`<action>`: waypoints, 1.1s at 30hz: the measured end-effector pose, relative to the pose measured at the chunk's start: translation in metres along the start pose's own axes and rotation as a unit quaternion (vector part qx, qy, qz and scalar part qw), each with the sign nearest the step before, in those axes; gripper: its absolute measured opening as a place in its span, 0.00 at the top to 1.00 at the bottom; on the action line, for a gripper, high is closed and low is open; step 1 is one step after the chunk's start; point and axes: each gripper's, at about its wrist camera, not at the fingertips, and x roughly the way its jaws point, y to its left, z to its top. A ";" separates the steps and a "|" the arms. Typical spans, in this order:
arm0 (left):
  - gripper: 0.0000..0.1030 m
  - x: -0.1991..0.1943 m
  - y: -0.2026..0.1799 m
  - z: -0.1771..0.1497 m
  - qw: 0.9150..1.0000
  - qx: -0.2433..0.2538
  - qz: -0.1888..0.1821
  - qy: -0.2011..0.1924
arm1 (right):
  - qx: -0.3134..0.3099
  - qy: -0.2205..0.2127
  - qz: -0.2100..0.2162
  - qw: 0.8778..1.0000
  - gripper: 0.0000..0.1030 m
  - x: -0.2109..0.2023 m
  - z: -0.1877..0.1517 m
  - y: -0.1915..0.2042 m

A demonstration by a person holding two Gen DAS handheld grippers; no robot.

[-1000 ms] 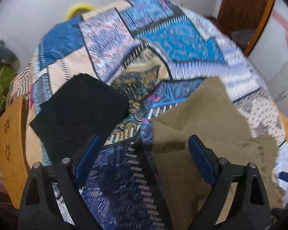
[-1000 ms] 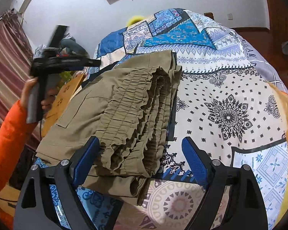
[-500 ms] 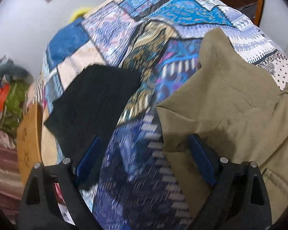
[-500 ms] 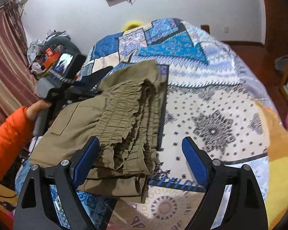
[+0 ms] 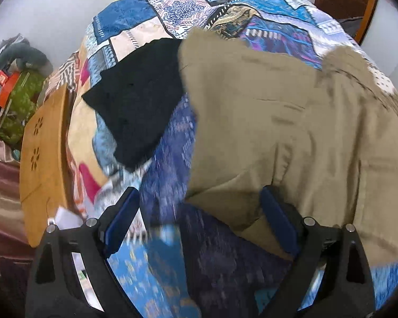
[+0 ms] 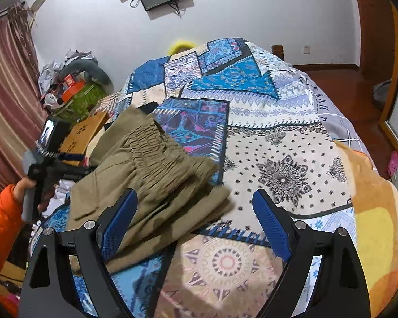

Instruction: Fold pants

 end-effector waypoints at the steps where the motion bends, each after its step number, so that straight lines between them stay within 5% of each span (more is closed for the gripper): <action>1: 0.11 -0.004 0.000 -0.005 1.000 -0.004 -0.009 -0.002 | -0.004 0.003 0.003 1.000 0.16 0.001 -0.002 0.003; 4: 0.24 -0.023 -0.009 -0.019 0.998 -0.015 -0.064 -0.015 | -0.019 0.005 0.010 1.000 0.16 0.004 -0.007 0.010; 8: 0.28 -0.035 -0.025 -0.026 0.995 -0.006 -0.097 -0.034 | -0.027 0.013 0.003 1.000 0.19 0.011 -0.012 0.011; 13: 0.36 -0.033 -0.017 -0.030 0.995 -0.031 -0.083 -0.038 | -0.018 0.044 -0.005 0.999 0.43 0.026 -0.021 -0.003; 21: 0.38 -0.026 0.024 -0.045 0.998 -0.050 -0.029 -0.025 | 0.003 0.047 -0.001 0.999 0.47 0.020 -0.023 -0.014; 26: 0.38 -0.054 0.035 -0.027 0.994 -0.064 -0.040 -0.074 | -0.009 0.029 -0.007 1.000 0.47 0.012 -0.008 -0.012; 33: 0.38 -0.079 -0.011 0.026 0.984 -0.009 -0.121 -0.129 | -0.038 0.015 -0.008 0.999 0.47 0.029 0.024 -0.009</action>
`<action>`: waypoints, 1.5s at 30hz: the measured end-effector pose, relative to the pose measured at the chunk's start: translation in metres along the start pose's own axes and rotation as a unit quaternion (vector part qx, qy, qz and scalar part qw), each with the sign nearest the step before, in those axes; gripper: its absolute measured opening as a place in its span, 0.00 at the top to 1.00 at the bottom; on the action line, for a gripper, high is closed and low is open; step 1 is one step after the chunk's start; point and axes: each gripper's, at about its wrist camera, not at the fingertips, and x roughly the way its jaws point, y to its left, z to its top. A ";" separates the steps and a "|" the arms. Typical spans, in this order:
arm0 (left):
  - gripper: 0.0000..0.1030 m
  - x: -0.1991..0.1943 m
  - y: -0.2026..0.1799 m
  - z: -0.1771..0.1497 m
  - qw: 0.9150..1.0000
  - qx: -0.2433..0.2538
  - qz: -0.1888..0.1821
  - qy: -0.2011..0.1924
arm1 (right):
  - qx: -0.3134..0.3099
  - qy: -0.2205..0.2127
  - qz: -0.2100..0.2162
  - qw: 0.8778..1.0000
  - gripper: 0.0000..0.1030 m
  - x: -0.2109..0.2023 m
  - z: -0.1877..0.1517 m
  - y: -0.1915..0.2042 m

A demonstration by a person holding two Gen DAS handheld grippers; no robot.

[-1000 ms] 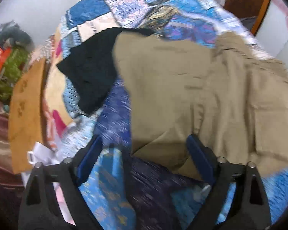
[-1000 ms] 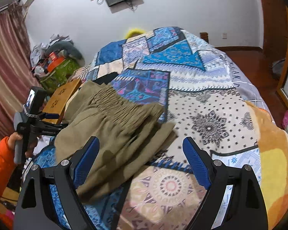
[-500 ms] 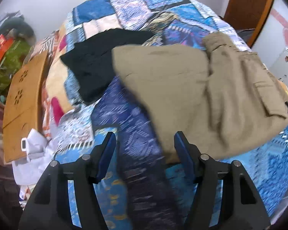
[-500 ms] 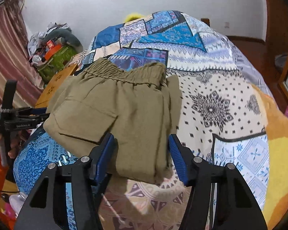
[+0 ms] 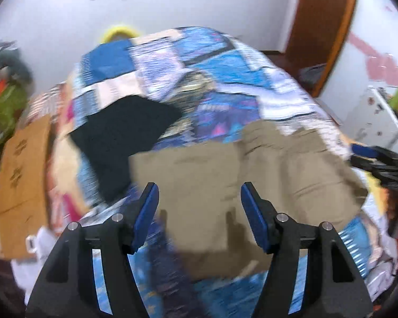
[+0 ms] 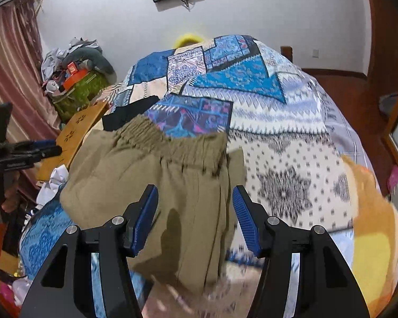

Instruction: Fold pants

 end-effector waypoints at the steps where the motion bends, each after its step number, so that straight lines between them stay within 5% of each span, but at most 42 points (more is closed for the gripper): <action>1: 0.43 0.005 -0.007 0.003 1.000 0.006 -0.007 0.002 | -0.002 0.005 -0.002 1.000 0.50 0.007 0.004 -0.002; 7: 0.65 0.055 -0.047 0.009 0.997 0.058 -0.002 0.040 | 0.000 0.055 0.009 0.998 0.72 0.046 0.008 -0.014; 16: 0.59 0.084 -0.029 0.003 0.997 0.044 0.023 0.057 | -0.045 0.061 -0.008 0.997 0.80 0.054 -0.004 -0.017; 22: 0.54 0.063 0.009 0.010 0.998 -0.029 -0.022 0.049 | -0.041 0.066 -0.018 0.997 0.80 0.052 0.000 -0.015; 26: 0.54 0.037 0.031 0.008 0.998 -0.042 0.041 0.019 | -0.029 0.055 -0.029 0.998 0.79 0.037 0.002 -0.016; 30: 0.52 0.031 0.052 -0.003 0.997 -0.075 0.006 0.035 | -0.015 0.042 -0.031 0.999 0.75 0.024 0.004 -0.017; 34: 0.36 0.032 0.029 -0.020 0.998 -0.038 -0.031 0.048 | -0.004 0.035 -0.018 0.999 0.58 0.018 0.002 -0.012; 39: 0.30 0.050 -0.001 -0.042 0.997 0.019 -0.006 0.076 | -0.005 0.051 -0.008 0.999 0.57 0.025 -0.003 -0.006; 45: 0.27 0.051 0.015 -0.047 0.997 -0.013 -0.008 0.075 | -0.024 0.064 -0.021 0.997 0.56 0.034 -0.018 0.000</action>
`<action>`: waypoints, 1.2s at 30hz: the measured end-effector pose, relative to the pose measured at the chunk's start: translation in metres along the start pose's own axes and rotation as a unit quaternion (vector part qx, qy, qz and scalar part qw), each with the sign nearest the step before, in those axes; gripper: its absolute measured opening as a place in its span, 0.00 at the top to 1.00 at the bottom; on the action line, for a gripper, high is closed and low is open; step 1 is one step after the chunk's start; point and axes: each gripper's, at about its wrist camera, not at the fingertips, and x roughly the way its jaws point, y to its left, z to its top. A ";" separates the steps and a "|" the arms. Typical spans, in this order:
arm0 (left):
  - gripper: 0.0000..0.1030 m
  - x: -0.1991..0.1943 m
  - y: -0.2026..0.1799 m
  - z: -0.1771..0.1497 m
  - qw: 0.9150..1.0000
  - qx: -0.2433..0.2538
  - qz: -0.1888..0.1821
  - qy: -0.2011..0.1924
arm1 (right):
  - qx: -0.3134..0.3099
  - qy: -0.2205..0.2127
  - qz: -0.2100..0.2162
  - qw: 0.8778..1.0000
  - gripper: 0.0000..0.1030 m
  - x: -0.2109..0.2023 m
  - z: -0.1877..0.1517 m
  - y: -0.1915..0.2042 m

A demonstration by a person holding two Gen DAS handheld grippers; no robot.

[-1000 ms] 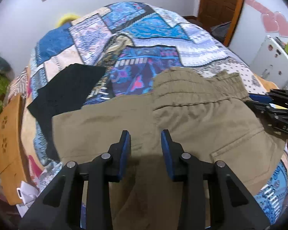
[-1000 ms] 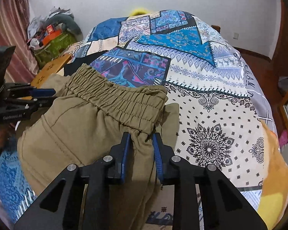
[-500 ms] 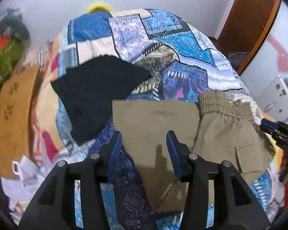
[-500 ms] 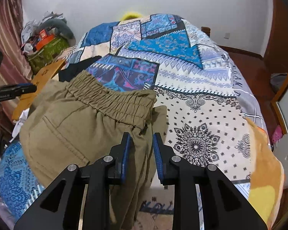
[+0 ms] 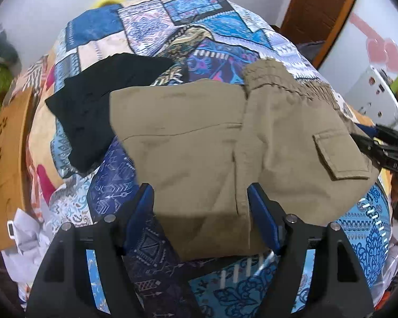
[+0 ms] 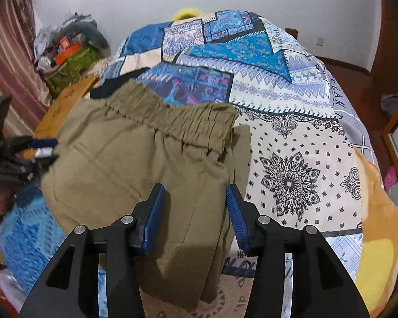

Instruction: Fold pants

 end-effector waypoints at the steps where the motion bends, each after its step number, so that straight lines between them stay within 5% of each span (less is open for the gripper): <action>1: 0.27 0.001 0.002 -0.001 1.000 -0.002 -0.002 0.001 | 0.004 -0.001 0.003 1.000 0.56 0.000 -0.001 -0.001; 12: 0.24 0.000 0.020 -0.003 1.000 -0.021 -0.001 0.001 | 0.030 -0.002 0.027 0.999 0.53 -0.004 -0.009 -0.008; 14: 0.22 0.000 0.027 -0.007 0.999 -0.019 0.042 0.005 | 0.027 -0.002 0.026 0.999 0.52 -0.004 -0.010 -0.008; 17: 0.22 -0.004 0.042 -0.014 0.999 -0.043 0.009 0.011 | 0.029 -0.003 0.029 0.999 0.51 -0.004 -0.011 -0.008; 21: 0.29 -0.010 0.047 -0.016 0.993 -0.021 0.117 0.013 | 0.032 -0.004 0.027 0.999 0.51 -0.004 -0.011 -0.008; 28: 0.29 -0.032 0.079 -0.003 0.993 -0.093 0.065 -0.024 | 0.038 -0.011 0.010 0.999 0.49 -0.017 -0.006 -0.008; 31: 0.24 -0.025 0.076 0.010 0.994 -0.095 0.042 -0.029 | 0.064 -0.036 0.011 0.997 0.29 -0.027 -0.001 -0.016; 36: 0.24 0.002 0.066 0.024 0.995 -0.096 0.016 -0.001 | 0.097 -0.033 0.012 0.995 0.22 -0.021 0.005 -0.027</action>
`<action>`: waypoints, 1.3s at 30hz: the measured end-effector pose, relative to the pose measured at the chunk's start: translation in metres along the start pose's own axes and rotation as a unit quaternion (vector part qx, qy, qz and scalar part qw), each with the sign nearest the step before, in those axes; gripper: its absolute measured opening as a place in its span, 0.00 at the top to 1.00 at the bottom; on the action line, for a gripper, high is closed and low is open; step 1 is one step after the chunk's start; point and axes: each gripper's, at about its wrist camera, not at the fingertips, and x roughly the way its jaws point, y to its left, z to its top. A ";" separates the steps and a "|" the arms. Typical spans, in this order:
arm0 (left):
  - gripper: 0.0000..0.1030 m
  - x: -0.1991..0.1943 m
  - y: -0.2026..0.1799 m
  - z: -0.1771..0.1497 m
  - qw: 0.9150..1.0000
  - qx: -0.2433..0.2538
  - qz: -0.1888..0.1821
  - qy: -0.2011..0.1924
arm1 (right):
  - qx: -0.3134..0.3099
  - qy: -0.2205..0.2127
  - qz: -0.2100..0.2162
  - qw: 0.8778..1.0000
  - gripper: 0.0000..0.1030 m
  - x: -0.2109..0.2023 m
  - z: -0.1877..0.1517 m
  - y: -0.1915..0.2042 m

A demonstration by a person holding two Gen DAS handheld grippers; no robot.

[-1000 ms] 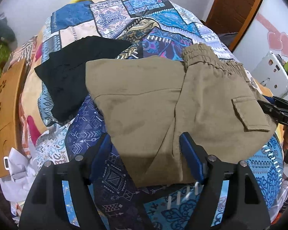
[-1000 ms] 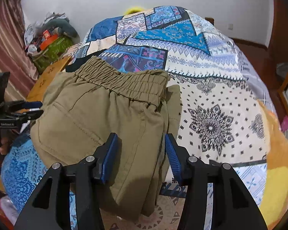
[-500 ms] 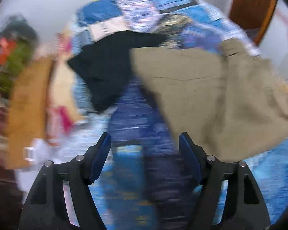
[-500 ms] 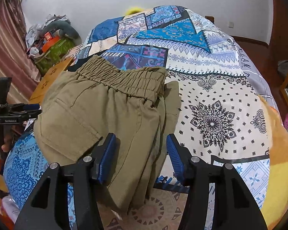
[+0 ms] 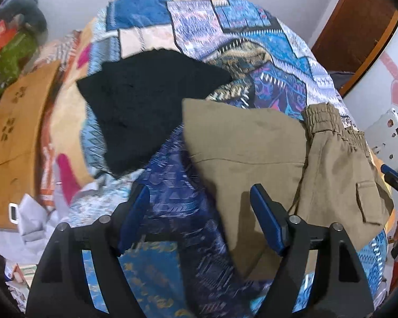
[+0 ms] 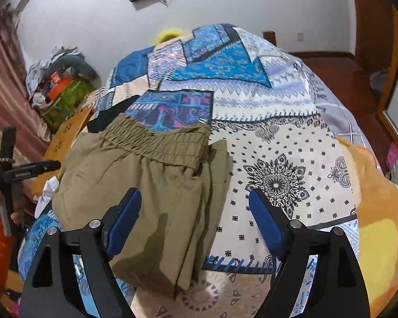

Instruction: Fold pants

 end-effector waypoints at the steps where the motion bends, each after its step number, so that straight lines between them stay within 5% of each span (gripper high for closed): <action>1: 0.24 0.002 -0.003 0.000 1.000 -0.001 -0.011 0.004 | 0.009 0.009 0.002 1.000 0.22 0.005 0.000 -0.003; 9: 0.23 -0.024 -0.026 -0.033 0.997 0.040 -0.063 -0.005 | -0.013 0.041 -0.004 0.999 0.22 0.021 -0.011 -0.001; 12: 0.21 -0.014 -0.034 -0.048 0.996 0.085 0.002 0.013 | -0.011 0.042 0.004 0.999 0.22 0.023 -0.011 -0.001; 17: 0.21 -0.017 -0.013 -0.059 0.997 0.070 0.018 0.017 | -0.013 0.040 0.004 0.999 0.22 0.022 -0.012 -0.001; 21: 0.34 -0.013 0.003 -0.066 0.993 0.068 0.091 0.027 | -0.014 0.038 0.003 0.999 0.22 0.021 -0.013 -0.002; 31: 0.30 -0.029 0.003 -0.028 0.999 0.022 0.011 -0.025 | -0.008 0.024 0.005 1.000 0.22 0.008 -0.010 0.000; 39: 0.30 0.020 -0.004 0.011 0.999 -0.010 -0.046 0.015 | 0.015 0.047 0.011 0.999 0.22 0.033 0.002 -0.009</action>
